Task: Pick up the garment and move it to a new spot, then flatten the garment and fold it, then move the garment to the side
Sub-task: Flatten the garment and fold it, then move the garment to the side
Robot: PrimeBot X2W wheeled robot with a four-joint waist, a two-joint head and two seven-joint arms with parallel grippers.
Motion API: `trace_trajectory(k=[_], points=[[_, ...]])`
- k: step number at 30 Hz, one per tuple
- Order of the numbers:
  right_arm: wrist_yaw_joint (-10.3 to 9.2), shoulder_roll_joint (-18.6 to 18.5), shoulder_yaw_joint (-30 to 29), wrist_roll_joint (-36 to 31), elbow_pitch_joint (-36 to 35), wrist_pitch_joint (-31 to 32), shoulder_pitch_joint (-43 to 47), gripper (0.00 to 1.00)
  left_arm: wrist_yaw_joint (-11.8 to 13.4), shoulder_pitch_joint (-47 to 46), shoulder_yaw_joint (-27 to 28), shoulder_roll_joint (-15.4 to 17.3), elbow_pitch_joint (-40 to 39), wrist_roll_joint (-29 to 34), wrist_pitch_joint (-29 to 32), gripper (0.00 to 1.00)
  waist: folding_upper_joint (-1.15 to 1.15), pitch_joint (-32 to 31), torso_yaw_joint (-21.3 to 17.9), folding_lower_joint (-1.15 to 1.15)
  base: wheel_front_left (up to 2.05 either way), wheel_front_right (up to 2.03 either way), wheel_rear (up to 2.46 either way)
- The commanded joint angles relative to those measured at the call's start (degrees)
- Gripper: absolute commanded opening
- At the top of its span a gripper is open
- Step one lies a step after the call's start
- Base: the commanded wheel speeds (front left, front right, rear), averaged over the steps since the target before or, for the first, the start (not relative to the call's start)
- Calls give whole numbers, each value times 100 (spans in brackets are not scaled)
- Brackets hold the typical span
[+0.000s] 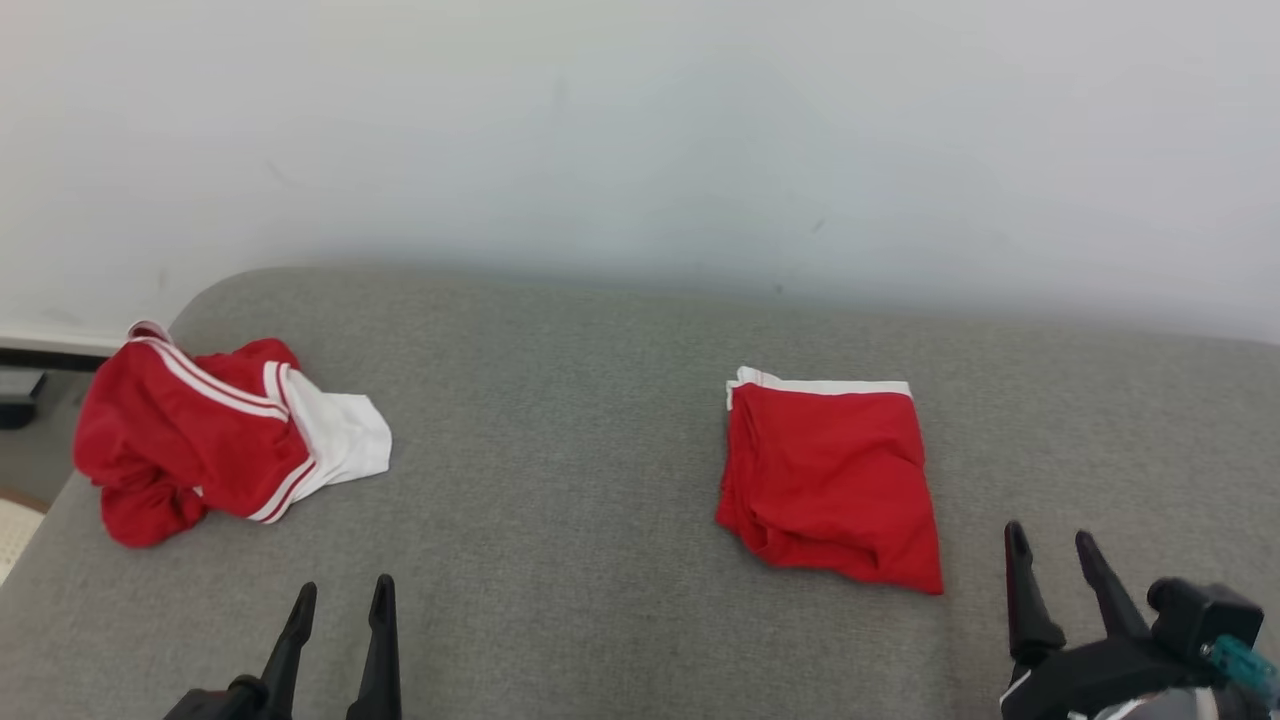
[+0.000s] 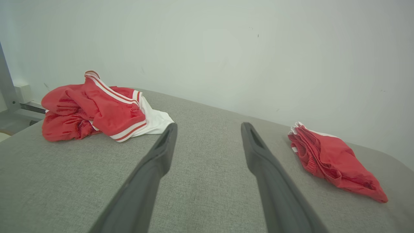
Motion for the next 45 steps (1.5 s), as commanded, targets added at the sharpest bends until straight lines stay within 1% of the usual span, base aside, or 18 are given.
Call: trace_trajectory(k=[1, 7, 12, 17, 27, 43, 45], points=[[-11, 10, 69, -30, 66, -71, 149, 100, -42, 115, 36, 49, 27, 42, -17, 100, 0, -82, -212, 1, 0, 0, 0], [-11, 7, 184, -93, 307, -257, 318, 100, -63, 240, 165, 77, 218, 101, -17, 100, 0, -116, -442, 1, 0, 0, 0], [-11, 5, 369, -107, 472, -333, 306, 100, -40, 393, 365, 19, 349, 143, -18, 100, 0, -124, -673, 1, 0, 0, 0], [-11, 6, 534, -86, 502, -358, 280, 100, -88, 516, 538, -29, 319, 250, -18, 100, 0, -117, -769, 1, 0, 0, 0], [-11, 7, 576, 4, 434, -371, 265, 100, -239, 442, 599, -142, 368, 407, -18, 100, 0, -69, -717, 1, 0, 0, 0], [-11, 8, 469, 46, 450, -320, 284, 100, -349, 332, 634, -220, 525, 566, -18, 100, 0, -60, -560, 1, 0, 0, 0], [-11, 8, 508, 144, 445, -241, 207, 100, -346, 335, 659, -248, 552, 542, -18, 100, 0, -70, -528, 1, 0, 0, 0]])
